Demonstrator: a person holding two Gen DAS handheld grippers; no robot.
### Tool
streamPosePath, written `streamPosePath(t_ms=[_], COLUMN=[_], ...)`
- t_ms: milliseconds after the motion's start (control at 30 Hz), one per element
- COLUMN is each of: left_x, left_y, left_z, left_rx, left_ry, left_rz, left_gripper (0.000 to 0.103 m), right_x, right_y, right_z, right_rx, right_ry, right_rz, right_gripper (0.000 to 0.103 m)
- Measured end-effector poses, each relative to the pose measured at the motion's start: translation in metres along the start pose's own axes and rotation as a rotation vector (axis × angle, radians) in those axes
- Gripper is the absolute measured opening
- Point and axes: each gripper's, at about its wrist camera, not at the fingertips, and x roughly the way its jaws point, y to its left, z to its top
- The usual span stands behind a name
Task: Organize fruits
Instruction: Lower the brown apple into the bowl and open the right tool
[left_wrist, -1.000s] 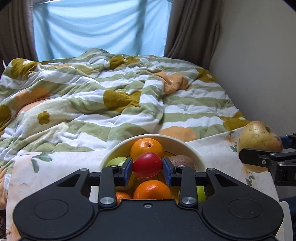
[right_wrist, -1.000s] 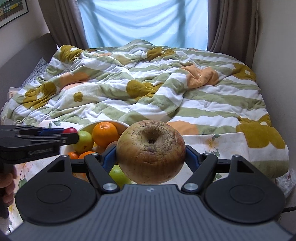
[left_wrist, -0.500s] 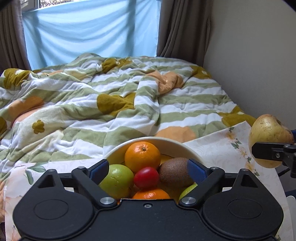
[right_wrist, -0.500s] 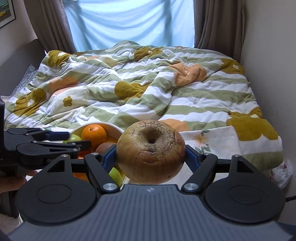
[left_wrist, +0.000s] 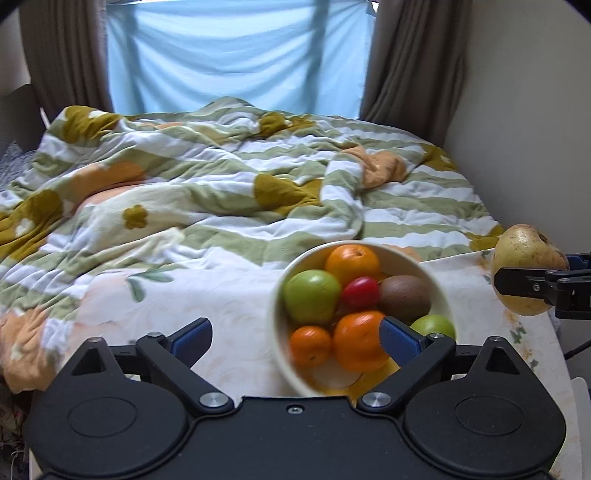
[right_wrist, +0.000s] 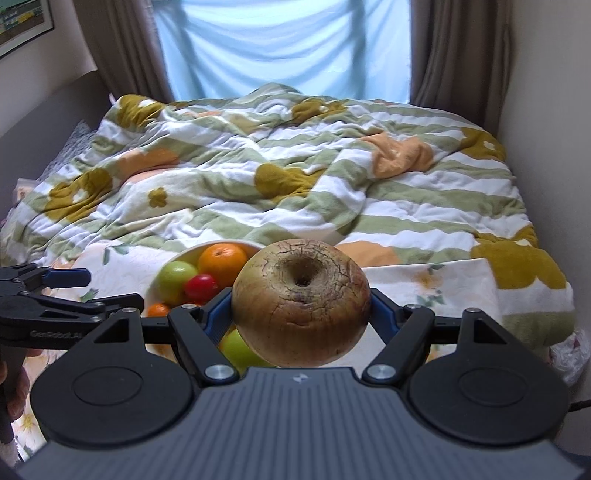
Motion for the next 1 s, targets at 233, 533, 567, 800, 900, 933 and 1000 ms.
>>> streamPosePath(t_ms=[233,533,567,800,900,933,1000], left_x=[-0.023,-0.038,-0.039,-0.036,-0.038,-0.039,-0.040], left_y=[0.023,0.047,0.048,0.046,0.046,0.046,0.045], left_z=[-0.025,-0.056,-0.059,-0.075,-0.077,-0.078,-0.078], left_rx=[-0.041,-0.084,-0.090,-0.078,-0.071,-0.069,-0.065], left_ry=[-0.005,0.024,0.024,0.045,0.035,0.029,0.021], left_rz=[0.064,0.093,0.089,0.096,0.095,0.096,0.094], left_gripper=[0.103,0.103,0.103,0.103,0.103,0.103,0.103], right_x=[0.008,0.032,0.034,0.046,0.047,0.048,0.049], right_y=[0.037,0.081,0.084,0.094,0.096,0.097,0.097], right_z=[-0.009,-0.038,-0.041,-0.057,-0.062,-0.063,-0.064], right_rx=[-0.080,-0.200,-0.205,-0.224,-0.238,-0.240,-0.244], right_ry=[0.014,0.028,0.028,0.021,0.012,0.010,0.007], right_rz=[0.065,0.090,0.085,0.047,0.043,0.043,0.045], right_gripper=[0.091,0.091,0.091,0.091,0.091,0.091,0.091])
